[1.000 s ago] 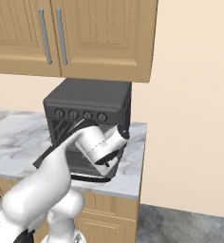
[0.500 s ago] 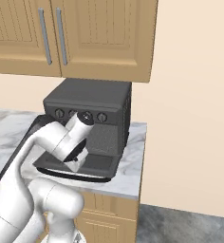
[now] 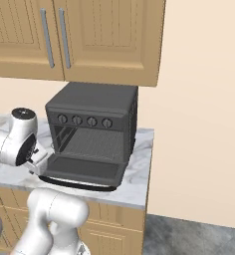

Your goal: Pick up the bagel from the plate, place it on the toaster oven rack, close the door, and set the timer.

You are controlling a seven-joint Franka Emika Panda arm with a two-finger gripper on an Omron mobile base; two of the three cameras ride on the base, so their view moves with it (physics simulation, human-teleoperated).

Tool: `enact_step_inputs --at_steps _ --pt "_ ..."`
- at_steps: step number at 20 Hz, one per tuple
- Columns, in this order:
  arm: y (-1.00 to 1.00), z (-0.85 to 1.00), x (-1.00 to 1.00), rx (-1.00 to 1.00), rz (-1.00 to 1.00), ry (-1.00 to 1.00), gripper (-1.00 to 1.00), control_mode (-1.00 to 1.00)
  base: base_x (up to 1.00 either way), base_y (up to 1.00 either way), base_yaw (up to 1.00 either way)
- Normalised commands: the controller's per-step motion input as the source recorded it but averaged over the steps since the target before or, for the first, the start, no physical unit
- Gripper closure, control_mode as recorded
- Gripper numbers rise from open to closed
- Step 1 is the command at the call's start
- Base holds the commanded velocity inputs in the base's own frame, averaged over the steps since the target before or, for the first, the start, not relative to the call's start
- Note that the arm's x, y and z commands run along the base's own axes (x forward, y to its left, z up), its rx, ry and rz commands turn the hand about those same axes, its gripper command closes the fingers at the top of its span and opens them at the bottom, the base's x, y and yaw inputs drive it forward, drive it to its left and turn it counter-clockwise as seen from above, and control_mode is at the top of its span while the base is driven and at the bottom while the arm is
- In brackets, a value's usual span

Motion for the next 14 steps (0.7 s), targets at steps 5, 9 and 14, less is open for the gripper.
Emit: enact_step_inputs --at_steps 5,9,14 --pt "1.0 0.12 0.01 -0.01 0.03 0.07 -1.0 -1.0 0.0 0.0 0.0" --pt "1.0 0.01 0.04 0.0 0.02 0.05 -1.0 -1.0 0.0 0.0 0.0" --pt "0.99 0.01 0.15 0.0 0.0 0.01 -1.0 -1.0 0.0 0.0 0.0"
